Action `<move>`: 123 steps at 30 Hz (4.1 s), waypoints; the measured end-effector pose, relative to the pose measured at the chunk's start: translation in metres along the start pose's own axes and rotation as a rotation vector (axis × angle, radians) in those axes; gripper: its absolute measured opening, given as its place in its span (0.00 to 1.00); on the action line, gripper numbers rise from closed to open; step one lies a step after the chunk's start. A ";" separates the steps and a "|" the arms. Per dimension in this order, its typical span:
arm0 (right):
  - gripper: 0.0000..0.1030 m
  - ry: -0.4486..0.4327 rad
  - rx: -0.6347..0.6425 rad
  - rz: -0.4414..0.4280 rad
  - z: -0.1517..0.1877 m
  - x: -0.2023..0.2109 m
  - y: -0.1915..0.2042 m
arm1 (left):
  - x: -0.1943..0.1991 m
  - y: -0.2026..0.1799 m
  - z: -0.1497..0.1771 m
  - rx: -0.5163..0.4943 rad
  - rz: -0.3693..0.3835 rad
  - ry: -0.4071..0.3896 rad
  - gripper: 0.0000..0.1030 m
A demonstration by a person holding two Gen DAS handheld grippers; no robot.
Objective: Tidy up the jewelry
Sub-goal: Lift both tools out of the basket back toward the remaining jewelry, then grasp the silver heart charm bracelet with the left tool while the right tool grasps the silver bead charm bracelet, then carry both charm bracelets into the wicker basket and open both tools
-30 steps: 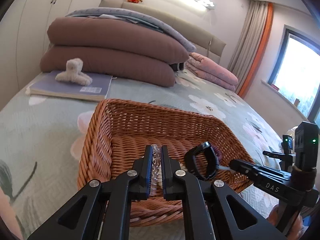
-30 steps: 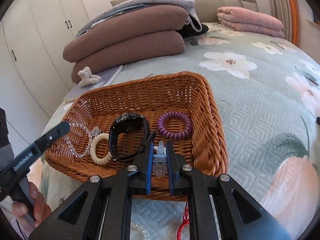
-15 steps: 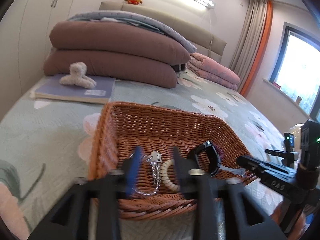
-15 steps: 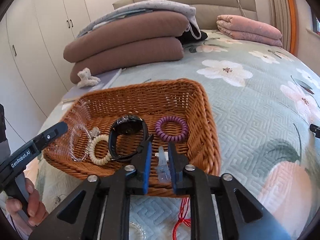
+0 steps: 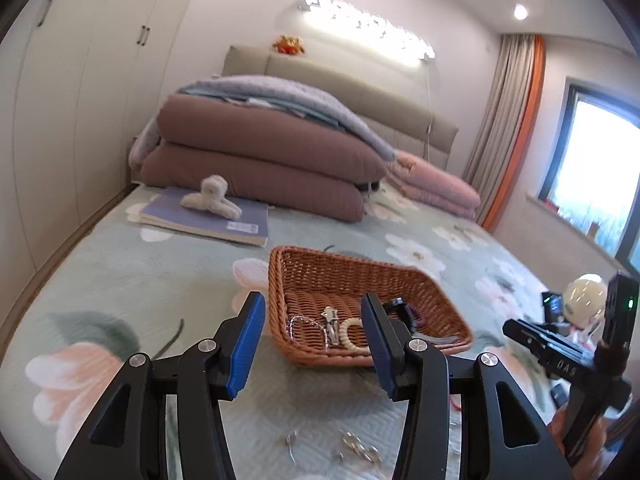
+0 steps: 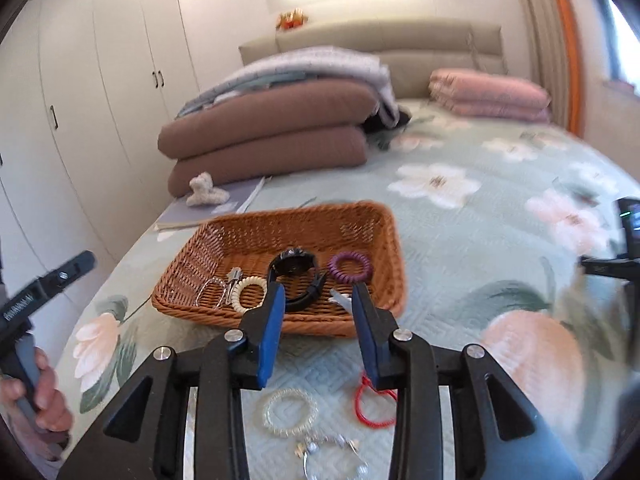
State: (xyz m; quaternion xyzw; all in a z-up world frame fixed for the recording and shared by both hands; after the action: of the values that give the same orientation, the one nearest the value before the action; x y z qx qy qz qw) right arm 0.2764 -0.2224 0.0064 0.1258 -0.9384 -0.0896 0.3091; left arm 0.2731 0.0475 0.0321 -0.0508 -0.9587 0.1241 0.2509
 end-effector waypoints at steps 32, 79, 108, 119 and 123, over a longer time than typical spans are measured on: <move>0.64 0.112 -0.089 0.113 0.117 0.079 -0.016 | 0.058 0.027 0.094 0.155 0.105 0.157 0.50; 0.17 0.275 -0.014 0.141 0.143 -0.024 -0.013 | -0.089 0.007 0.133 -0.043 -0.097 0.411 0.10; 0.12 0.061 -0.008 0.057 0.103 0.037 -0.003 | -0.034 -0.023 0.098 -0.067 0.080 0.215 0.10; 0.12 0.030 -0.035 0.024 0.091 0.051 -0.004 | -0.015 -0.038 0.083 -0.114 0.103 0.162 0.10; 0.12 0.031 -0.041 0.012 0.084 0.052 -0.003 | -0.012 -0.040 0.075 -0.106 0.107 0.155 0.10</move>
State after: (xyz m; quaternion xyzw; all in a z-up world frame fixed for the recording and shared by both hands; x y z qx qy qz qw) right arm 0.1853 -0.2333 -0.0322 0.1152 -0.9322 -0.1053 0.3265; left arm 0.2448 -0.0090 -0.0259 -0.1247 -0.9375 0.0823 0.3143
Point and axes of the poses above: each gripper's, at about its wrist camera, not at the fingertips, and x roughly against the way its jaws point, y to its left, z to its underside, the point moved 5 cm from there along -x, roughly the way its jaws point, and after that the axes turned 6 degrees about -z, right-handed, at the moved point
